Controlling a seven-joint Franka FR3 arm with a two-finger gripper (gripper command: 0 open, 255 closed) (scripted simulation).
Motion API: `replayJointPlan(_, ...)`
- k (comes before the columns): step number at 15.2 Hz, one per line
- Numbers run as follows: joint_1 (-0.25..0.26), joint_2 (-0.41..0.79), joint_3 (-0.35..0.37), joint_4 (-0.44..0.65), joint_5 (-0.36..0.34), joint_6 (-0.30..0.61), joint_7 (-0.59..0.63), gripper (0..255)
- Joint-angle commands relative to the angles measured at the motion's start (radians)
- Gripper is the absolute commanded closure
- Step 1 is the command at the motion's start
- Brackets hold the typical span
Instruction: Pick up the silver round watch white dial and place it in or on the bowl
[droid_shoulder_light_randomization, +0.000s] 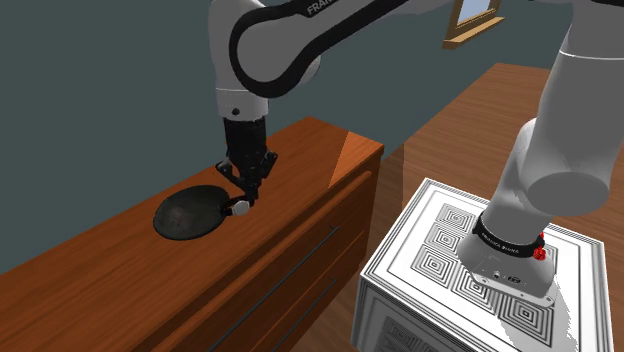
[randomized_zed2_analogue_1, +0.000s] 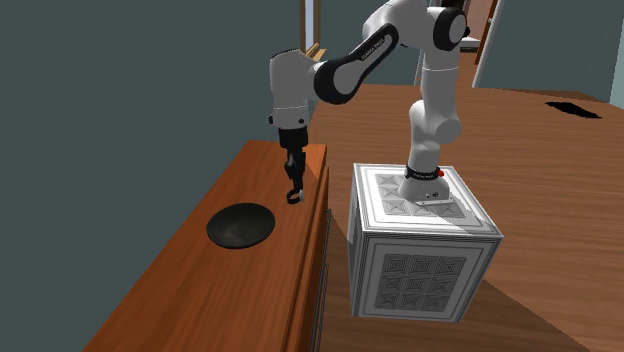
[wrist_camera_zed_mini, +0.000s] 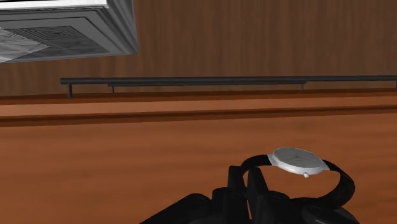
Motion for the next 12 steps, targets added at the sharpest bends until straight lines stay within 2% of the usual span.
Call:
replayJointPlan(1,-0.001,-0.007,0.0,0.022,0.0,-0.028,0.005,255)
replayJointPlan(5,-0.003,-0.021,-0.001,0.051,0.001,-0.07,0.011,255)
replayJointPlan(12,0.035,0.276,-0.025,0.46,-0.128,-0.197,0.064,255)
